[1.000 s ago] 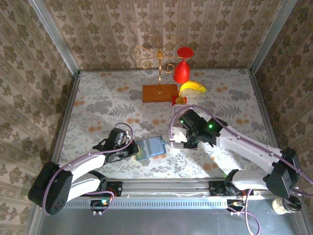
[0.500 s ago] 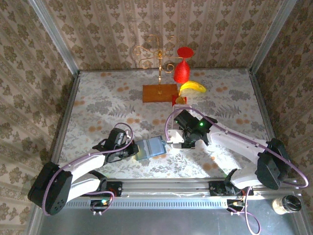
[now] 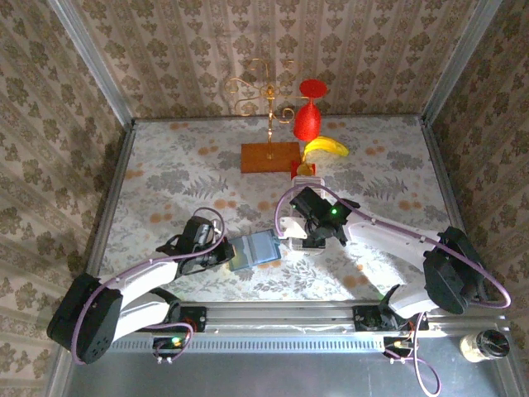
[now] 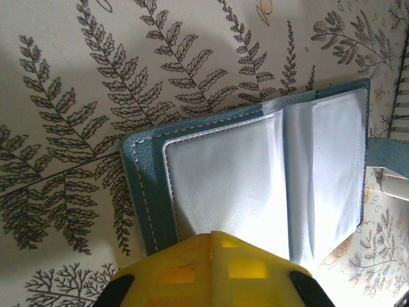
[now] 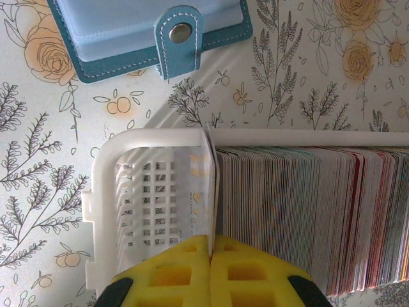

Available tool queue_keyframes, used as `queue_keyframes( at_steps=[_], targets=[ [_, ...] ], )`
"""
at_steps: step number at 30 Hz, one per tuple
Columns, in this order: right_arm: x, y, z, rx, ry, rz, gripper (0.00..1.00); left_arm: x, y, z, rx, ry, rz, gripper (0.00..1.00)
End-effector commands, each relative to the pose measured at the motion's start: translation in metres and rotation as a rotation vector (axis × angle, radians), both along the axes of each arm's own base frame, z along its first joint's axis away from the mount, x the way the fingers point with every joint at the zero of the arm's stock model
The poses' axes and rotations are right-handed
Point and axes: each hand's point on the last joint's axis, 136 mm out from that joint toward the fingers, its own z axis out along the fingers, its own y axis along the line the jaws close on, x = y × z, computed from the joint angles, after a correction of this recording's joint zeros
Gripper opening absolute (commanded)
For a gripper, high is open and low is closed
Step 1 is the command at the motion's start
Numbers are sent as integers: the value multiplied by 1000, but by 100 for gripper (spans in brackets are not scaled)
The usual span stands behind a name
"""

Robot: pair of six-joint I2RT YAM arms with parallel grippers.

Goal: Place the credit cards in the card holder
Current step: Place several credit cards in the storage box.

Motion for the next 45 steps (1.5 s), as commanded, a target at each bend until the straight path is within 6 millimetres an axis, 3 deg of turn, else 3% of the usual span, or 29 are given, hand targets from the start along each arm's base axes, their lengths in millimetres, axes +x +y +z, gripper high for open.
queue_keyframes(
  at_steps=[1,7,9,23,26,34,37,40,45],
  targets=[
    [-4,-9,-3,-31,6,13,0,-6,4,-7,26,9,-10,1],
    [-27,-18,-6,-45,97,31,0,-7,4,-8,25,13,-9,1],
    [-29,-21,2,-31,84,30,0,-7,4,-7,24,13,-11,1],
    [4,-12,-13,-71,-1,-7,3,-6,0,-5,-2,15,-10,1],
    [11,-13,-10,-81,-39,-13,19,-5,0,-4,-4,12,-11,1],
    [23,-11,-5,-74,-151,-25,48,-5,0,-4,-3,10,-7,1],
    [22,-13,-10,-81,-147,-24,69,-6,1,-5,-4,11,-7,1],
    [23,-12,-14,-81,-153,-22,84,-6,1,-4,-4,9,-6,1],
    [29,-7,-20,-84,-164,-16,84,-6,1,-5,-1,9,-6,1]
  ],
)
